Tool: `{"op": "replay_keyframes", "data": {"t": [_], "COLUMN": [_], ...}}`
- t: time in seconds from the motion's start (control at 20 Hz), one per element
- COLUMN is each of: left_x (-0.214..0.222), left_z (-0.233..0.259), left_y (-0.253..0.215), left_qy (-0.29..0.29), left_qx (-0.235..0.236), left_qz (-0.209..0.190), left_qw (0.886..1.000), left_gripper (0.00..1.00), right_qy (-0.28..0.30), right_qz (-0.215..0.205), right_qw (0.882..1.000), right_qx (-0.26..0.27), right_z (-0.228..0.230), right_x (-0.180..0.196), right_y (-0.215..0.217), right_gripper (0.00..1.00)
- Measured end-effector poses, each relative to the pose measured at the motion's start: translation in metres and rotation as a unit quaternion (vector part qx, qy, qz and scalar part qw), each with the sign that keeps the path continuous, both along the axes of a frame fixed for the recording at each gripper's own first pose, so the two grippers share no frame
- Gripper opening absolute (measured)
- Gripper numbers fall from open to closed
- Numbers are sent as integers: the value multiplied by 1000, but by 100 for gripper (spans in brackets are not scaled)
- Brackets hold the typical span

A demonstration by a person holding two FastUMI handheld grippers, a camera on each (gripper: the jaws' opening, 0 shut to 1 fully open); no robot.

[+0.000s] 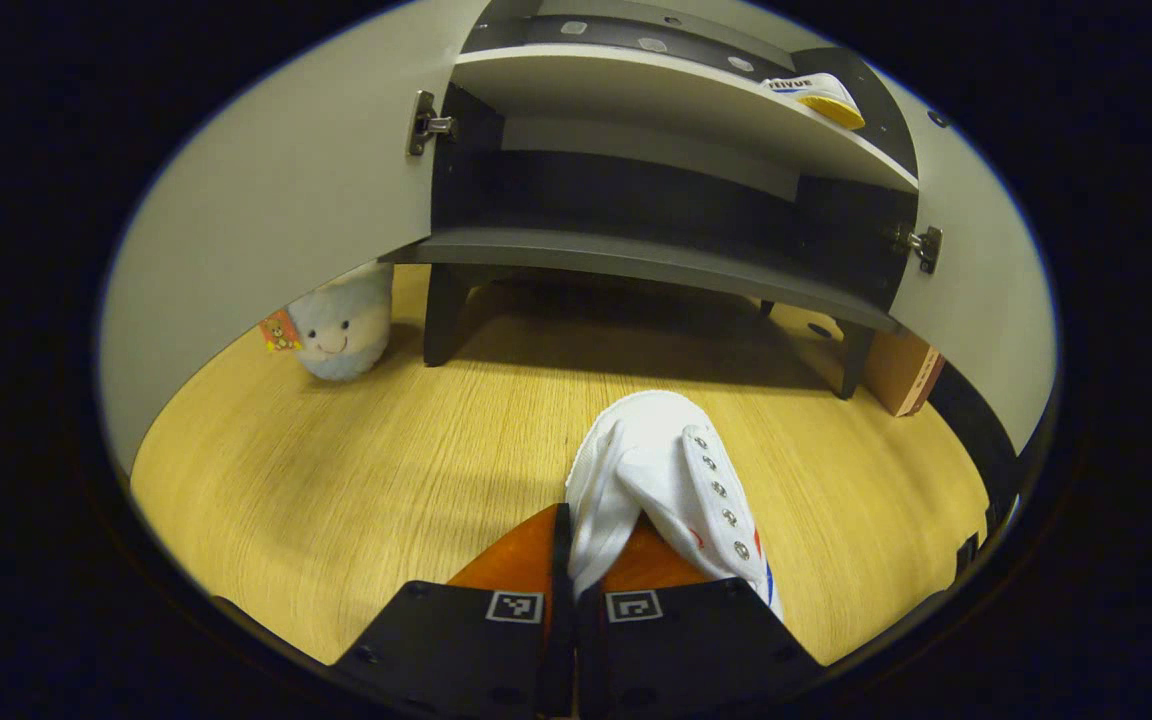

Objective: Grab one shoe with the right hand and put it into the shoe cabinet, grab the other shoe with the left hand and put it into the shoe cabinet; then close the right door with the right hand and the left door with the left hand.

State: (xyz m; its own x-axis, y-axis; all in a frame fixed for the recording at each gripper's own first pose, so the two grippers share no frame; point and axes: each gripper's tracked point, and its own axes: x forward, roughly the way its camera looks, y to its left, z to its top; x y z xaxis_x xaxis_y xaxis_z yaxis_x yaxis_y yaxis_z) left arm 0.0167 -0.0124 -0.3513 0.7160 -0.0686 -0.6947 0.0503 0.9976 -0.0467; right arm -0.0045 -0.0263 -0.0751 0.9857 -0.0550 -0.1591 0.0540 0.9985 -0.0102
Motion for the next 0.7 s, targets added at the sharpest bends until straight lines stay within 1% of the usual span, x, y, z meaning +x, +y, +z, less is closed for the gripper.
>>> {"op": "replay_keyframes", "data": {"t": [0.05, 0.1, 0.2, 0.25, 0.35, 0.45, 0.5, 0.55, 0.6, 0.7], "left_x": [-3, -6, -9, -8, -3, 21, 39, 43, 66, 114], "left_z": [16, 39, 98, 132, 199, 263, 293, 314, 341, 353], "left_y": [-3, -4, -9, -11, -15, -20, -22, -26, -22, -30], "left_qy": [-11, -29, -78, -103, -144, -183, -199, -206, -216, -216], "left_qx": [0, 11, 34, 34, 6, -26, -27, -27, -30, -26], "left_qz": [4, 3, -3, 7, 32, 41, 35, 28, 24, 18], "left_qw": [1000, 1000, 996, 994, 989, 982, 979, 978, 976, 976], "left_gripper": [9, 9, 8, 8, 8, 8, 8, 8, 8, 8], "right_qy": [0, 0, -2, -3, -4, -3, -2, -4, -8, -13], "right_qz": [-1, -1, -3, -3, -3, 2, 4, 6, 7, 8], "right_qw": [1000, 1000, 1000, 1000, 1000, 1000, 1000, 1000, 1000, 999], "right_qx": [1, 2, 6, 8, 10, 15, 17, 19, 22, 29], "right_z": [0, 1, 0, 0, -3, -5, -5, -5, -3, 1], "right_x": [0, 2, 4, 5, 7, 9, 9, 10, 11, 11], "right_y": [0, 0, -1, -1, -2, 0, 1, 1, 1, 1], "right_gripper": [94, 94, 94, 94, 94, 94, 94, 94, 94, 94]}}
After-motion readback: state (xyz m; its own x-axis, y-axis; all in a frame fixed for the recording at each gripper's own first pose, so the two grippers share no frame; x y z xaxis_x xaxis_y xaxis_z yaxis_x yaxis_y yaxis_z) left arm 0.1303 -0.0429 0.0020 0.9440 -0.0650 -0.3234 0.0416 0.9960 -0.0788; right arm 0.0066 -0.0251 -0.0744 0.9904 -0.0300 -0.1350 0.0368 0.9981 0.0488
